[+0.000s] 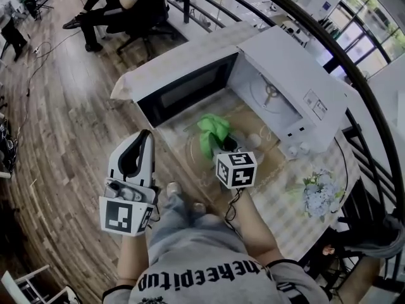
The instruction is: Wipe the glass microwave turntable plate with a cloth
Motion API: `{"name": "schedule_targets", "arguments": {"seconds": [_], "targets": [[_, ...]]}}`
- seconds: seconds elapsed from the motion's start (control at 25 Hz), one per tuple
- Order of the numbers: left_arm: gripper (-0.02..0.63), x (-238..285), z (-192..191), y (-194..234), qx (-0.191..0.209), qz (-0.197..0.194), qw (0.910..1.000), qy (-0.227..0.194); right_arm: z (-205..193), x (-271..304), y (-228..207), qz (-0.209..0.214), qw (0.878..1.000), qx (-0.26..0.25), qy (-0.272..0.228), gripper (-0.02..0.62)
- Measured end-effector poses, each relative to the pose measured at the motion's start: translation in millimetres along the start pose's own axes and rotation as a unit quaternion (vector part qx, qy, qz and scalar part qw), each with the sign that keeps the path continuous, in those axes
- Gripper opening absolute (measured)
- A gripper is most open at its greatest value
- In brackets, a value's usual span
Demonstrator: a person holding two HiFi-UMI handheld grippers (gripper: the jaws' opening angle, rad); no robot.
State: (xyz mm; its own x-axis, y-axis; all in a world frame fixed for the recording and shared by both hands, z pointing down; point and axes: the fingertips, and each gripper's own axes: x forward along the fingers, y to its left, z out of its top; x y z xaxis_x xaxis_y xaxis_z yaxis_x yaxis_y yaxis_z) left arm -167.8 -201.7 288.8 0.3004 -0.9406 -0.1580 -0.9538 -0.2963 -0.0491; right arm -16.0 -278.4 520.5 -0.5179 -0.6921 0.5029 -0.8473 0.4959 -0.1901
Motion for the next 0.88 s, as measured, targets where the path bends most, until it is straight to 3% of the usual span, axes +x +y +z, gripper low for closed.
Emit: {"name": "schedule_targets", "arguments": {"seconds": [0.32,0.52,0.6,0.88], "targets": [[0.015,13.9,-15.9,27.1,-0.004,-0.003,0.9999,0.016,-32.8,66.8,15.6,-0.002,0.997,-0.027,0.078,0.094],[0.015,19.3,-20.5,39.2,-0.005,0.003,0.9998,0.021,-54.3,99.8,28.4,-0.003,0.988,-0.084,0.131,0.089],[0.015,21.3,-21.3,40.9,-0.005,0.003,0.9997,0.023,-59.8,103.3,23.8,-0.009,0.986,-0.098,0.137,0.087],[0.015,27.7,-22.6,38.0,-0.008,-0.003,0.9997,0.022,-58.3,92.0,-21.3,-0.051,0.987,-0.078,0.129,0.086]]}}
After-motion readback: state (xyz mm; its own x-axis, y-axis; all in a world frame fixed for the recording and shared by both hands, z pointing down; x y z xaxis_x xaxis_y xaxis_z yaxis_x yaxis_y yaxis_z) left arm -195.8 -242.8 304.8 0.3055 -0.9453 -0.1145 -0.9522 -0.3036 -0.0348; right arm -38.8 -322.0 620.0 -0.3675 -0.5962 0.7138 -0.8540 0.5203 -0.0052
